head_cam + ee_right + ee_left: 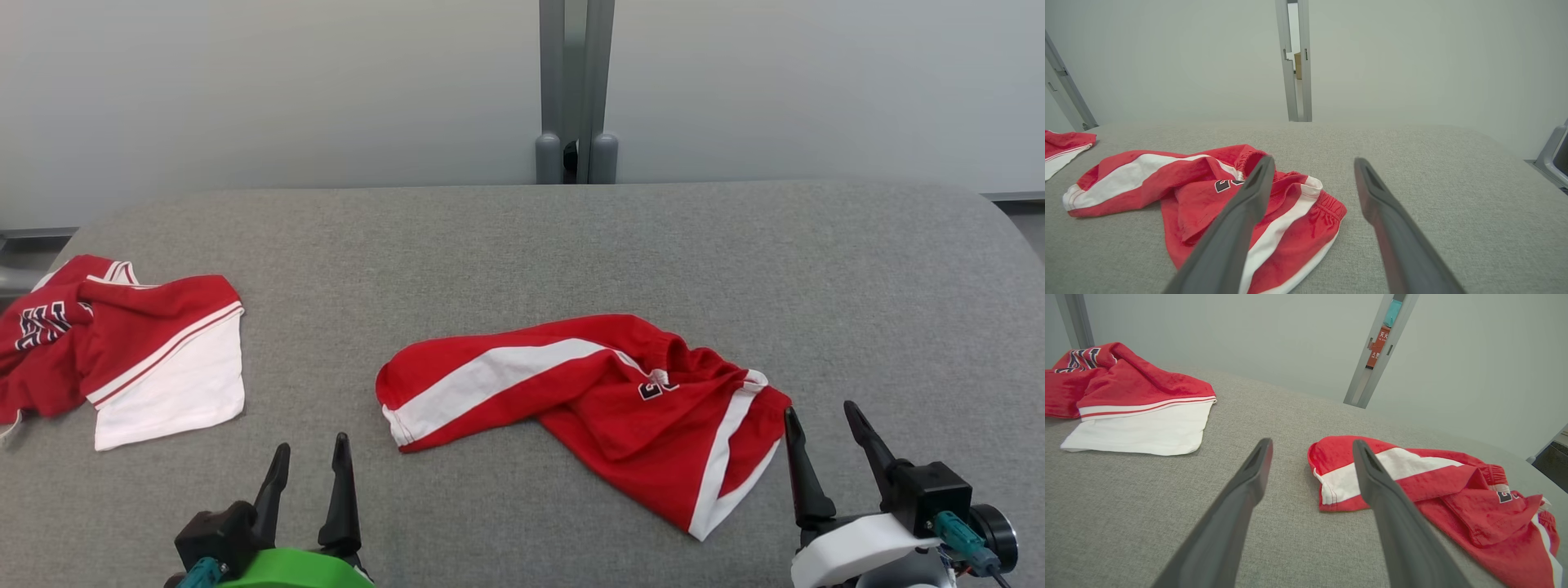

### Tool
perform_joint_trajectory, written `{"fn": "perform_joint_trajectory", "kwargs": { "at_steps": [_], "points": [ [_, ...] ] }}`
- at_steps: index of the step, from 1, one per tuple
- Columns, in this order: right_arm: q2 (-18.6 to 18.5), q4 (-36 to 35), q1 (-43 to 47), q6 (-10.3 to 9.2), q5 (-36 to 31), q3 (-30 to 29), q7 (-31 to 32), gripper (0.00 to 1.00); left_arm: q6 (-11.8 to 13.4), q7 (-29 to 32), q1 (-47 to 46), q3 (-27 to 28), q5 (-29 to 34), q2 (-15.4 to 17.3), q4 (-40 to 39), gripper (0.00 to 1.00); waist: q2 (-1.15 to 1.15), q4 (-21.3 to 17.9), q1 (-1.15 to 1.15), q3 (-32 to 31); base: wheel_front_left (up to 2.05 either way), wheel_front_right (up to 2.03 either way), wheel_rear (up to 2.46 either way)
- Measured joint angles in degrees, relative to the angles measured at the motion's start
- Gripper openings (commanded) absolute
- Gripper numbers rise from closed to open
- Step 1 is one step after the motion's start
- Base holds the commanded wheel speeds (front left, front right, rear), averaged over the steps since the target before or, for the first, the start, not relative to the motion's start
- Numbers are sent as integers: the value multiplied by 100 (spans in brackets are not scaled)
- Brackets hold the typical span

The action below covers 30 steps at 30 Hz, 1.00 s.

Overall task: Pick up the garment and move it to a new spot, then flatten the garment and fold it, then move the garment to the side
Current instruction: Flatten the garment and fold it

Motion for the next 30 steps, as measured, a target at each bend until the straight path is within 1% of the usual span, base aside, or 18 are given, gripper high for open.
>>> {"fn": "perform_joint_trajectory", "kwargs": {
  "at_steps": [3,7,10,13,18,21,25,29,30],
  "points": [
    [0,133,-39,0,-2,19,0,100,-18,0,-4,-5,75,-19,7,100,0,26,0,31,0,0,0],
    [0,447,-415,0,-12,110,110,100,-45,0,-30,-35,140,-74,8,100,0,109,0,89,0,0,0],
    [1,619,-853,0,-53,167,476,100,-70,0,-72,-58,147,-114,3,100,0,202,0,140,0,0,0],
    [-1,870,-1308,0,-63,211,1091,100,-96,0,-97,-79,154,-158,12,100,0,329,0,204,0,0,0],
    [2,1221,-1829,0,-62,321,2000,100,-122,-1,-176,-70,162,-218,19,100,0,533,0,366,0,0,0],
    [1,1404,-1997,0,-62,338,2417,100,-143,0,-190,-54,162,-259,46,100,0,668,0,467,0,0,0],
    [1,1639,-2147,0,-47,334,2822,100,-169,0,-229,1,162,-276,77,100,0,844,0,592,0,0,0],
    [3,1788,-2327,0,-5,292,2894,100,-192,0,-265,46,164,-288,82,100,0,985,0,704,0,0,0],
    [4,1825,-2378,0,-11,274,2899,86,-193,0,-273,54,174,-290,81,100,0,1013,0,729,0,0,0]
  ]
}}
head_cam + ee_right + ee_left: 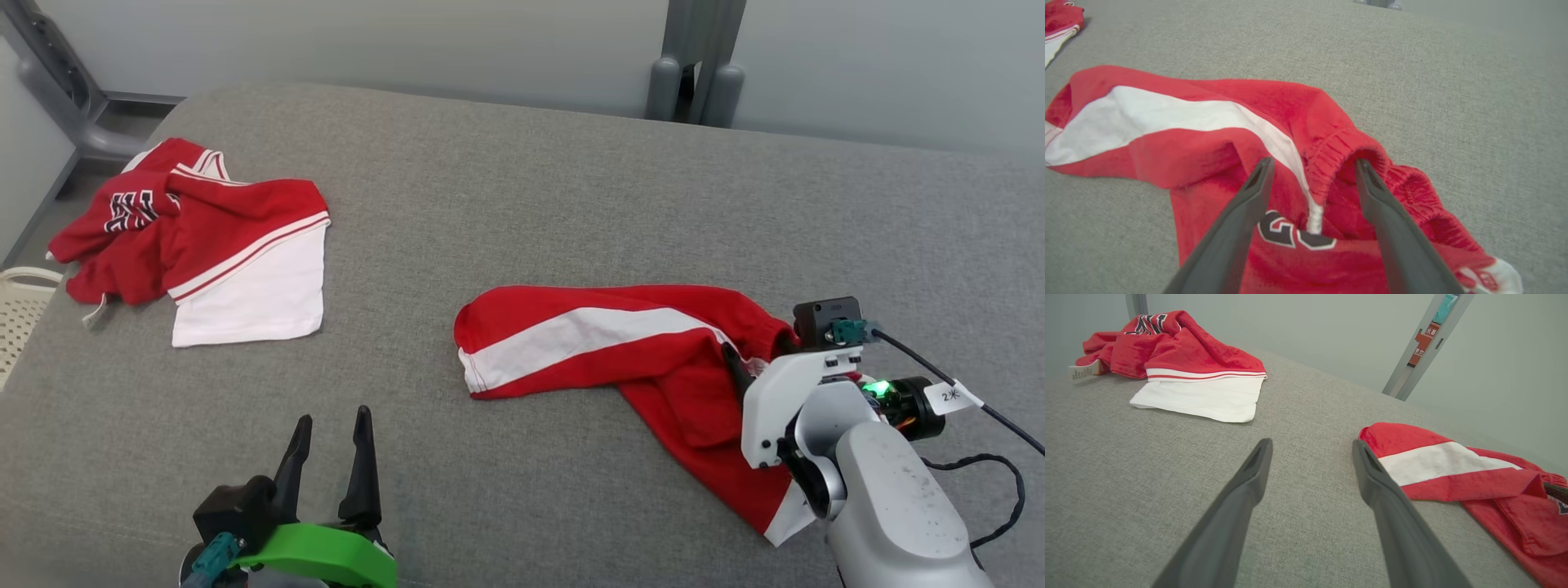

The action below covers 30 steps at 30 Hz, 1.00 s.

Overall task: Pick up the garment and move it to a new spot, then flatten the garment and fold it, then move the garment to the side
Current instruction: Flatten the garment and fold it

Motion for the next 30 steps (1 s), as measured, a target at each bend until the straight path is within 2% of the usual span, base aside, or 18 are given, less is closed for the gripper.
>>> {"fn": "perform_joint_trajectory", "kwargs": {
  "at_steps": [1,3,4,5,10,16,23,30],
  "points": [
    [-1,48,-38,0,1,-14,11,59,0,0,-3,1,10,-1,0,100,0,20,0,18,0,0,0],
    [-1,162,-116,0,9,-38,10,25,-1,0,-7,5,14,-2,1,100,0,61,0,55,0,0,0],
    [-2,214,-151,0,4,-40,11,4,-1,0,-8,4,14,-3,1,100,0,73,0,67,0,0,0],
    [-1,265,-196,0,-1,-40,10,0,-1,0,-9,1,13,-3,0,100,0,83,0,78,0,0,0],
    [-2,330,-408,0,151,55,-304,0,-2,0,-13,-16,14,-7,34,100,0,61,0,50,0,0,0],
    [-3,177,-649,0,884,542,-670,0,-21,0,-7,-23,79,-9,113,100,0,-19,0,-104,0,0,0],
    [2,-510,-577,0,1538,1067,-739,0,-33,0,136,18,137,-12,170,100,0,-193,0,-336,0,0,0],
    [-2,-1390,-384,-1,1847,1128,-655,0,-52,0,208,81,171,-14,176,100,0,-530,0,-489,0,0,0]
  ]
}}
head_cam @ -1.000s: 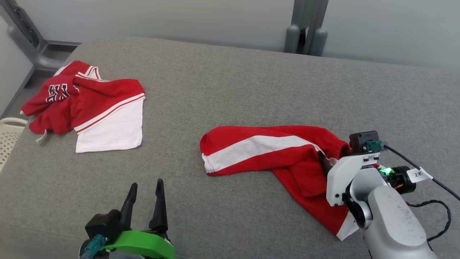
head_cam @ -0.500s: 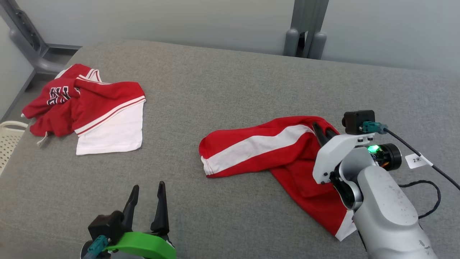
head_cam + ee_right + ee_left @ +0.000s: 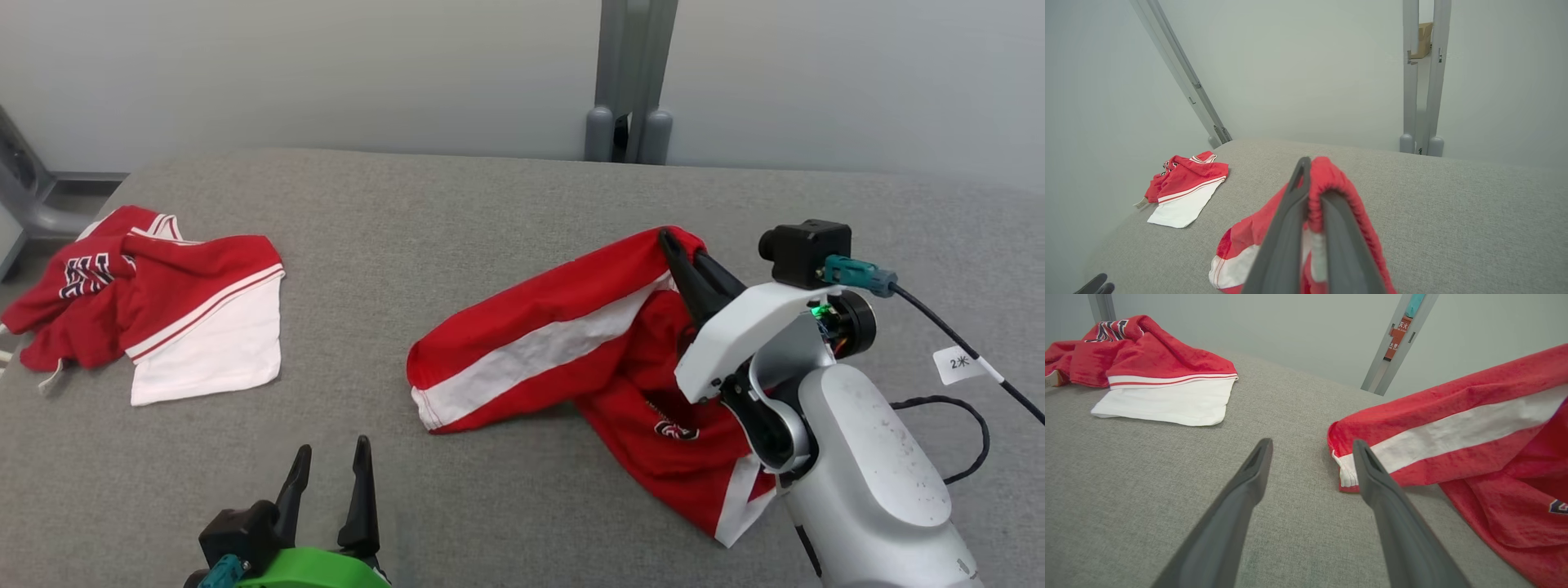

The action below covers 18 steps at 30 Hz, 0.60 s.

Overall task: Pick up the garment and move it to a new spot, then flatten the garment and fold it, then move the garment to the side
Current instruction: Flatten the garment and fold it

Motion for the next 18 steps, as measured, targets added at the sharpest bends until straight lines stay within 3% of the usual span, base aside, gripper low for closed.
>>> {"fn": "perform_joint_trajectory", "kwargs": {
  "at_steps": [9,18],
  "points": [
    [-3,-35,-89,-1,69,-109,46,0,-47,0,-8,-27,42,0,49,100,0,-185,0,-116,0,0,0],
    [2,-58,1230,-1,-402,-708,376,0,-18,0,8,-2,35,0,46,100,0,-259,0,-16,0,0,0]
  ]
}}
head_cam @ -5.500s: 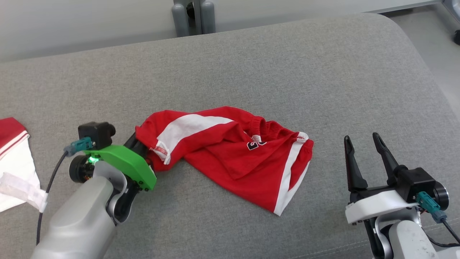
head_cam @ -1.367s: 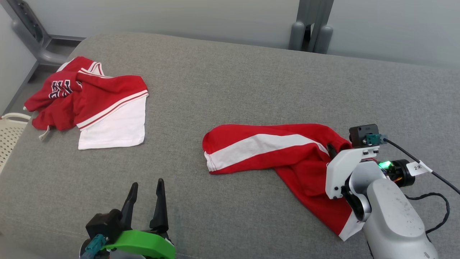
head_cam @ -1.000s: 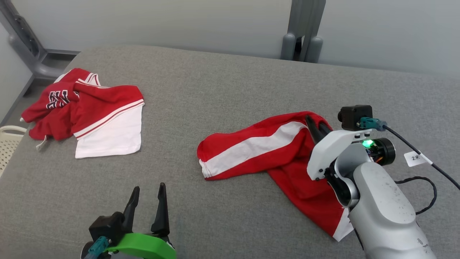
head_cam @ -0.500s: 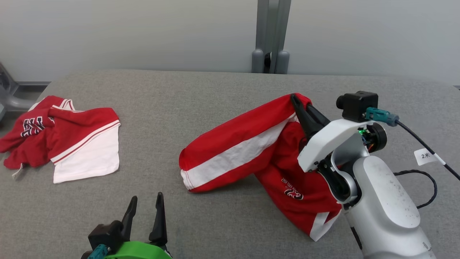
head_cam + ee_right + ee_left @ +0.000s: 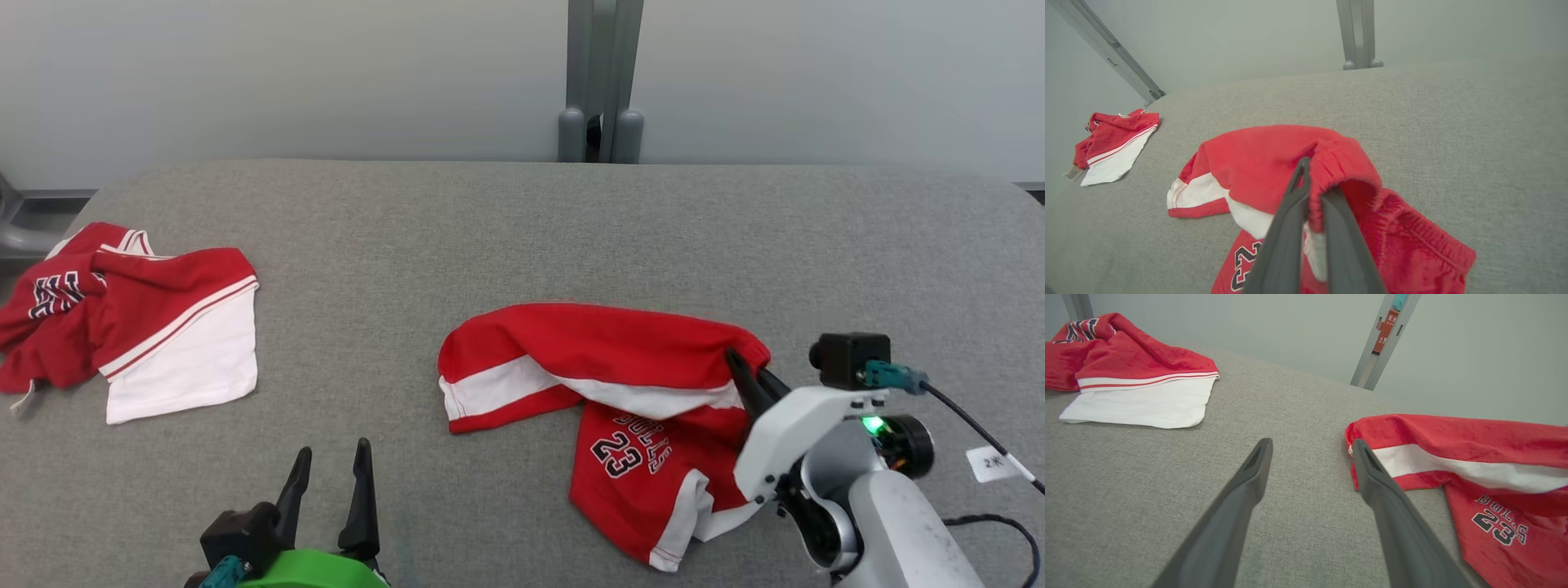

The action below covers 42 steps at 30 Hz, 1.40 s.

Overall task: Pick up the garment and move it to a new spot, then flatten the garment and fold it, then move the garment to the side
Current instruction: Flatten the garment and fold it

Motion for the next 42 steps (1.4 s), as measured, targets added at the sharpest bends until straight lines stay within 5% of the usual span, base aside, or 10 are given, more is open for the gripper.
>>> {"fn": "perform_joint_trajectory", "kwargs": {
  "at_steps": [16,18,19,20,30,42],
  "points": [
    [-42,424,337,0,-557,-1352,34,0,-31,0,-143,-65,1,-1,40,100,0,-157,0,258,0,0,0],
    [-67,576,249,1,-557,-1351,-53,40,-32,0,-166,-88,1,-1,58,100,0,-136,0,272,0,0,0],
    [-86,649,222,1,-556,-1349,-119,82,-32,0,-175,-103,1,-1,69,100,0,-125,0,277,0,0,0],
    [-102,708,201,1,-556,-1330,-214,100,-32,0,-183,-118,1,-1,85,100,0,-116,0,281,0,0,0],
    [-176,1040,169,1,-636,-1293,-931,100,-36,0,-283,-240,-1,-1,82,100,0,-162,0,254,0,0,0],
    [-66,93,602,1,-985,-1294,-1830,100,-31,0,-289,-347,-3,-1,-107,100,0,-295,0,60,0,0,0]
  ]
}}
